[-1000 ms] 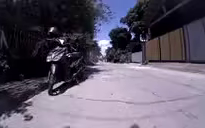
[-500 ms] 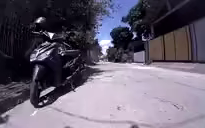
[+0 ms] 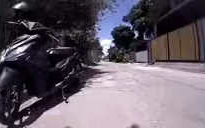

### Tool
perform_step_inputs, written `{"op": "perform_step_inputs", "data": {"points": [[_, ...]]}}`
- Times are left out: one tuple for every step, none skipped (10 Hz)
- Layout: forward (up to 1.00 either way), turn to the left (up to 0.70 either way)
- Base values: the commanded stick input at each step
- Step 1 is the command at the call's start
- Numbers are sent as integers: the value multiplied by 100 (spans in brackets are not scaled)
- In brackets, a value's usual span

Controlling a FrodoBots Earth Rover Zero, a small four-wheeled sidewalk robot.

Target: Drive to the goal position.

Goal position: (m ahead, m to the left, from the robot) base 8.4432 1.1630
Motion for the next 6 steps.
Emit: {"op": "perform_step_inputs", "data": {"points": [[100,-27],[100,-27],[100,-27],[100,-27],[100,-22],[100,-8]]}}
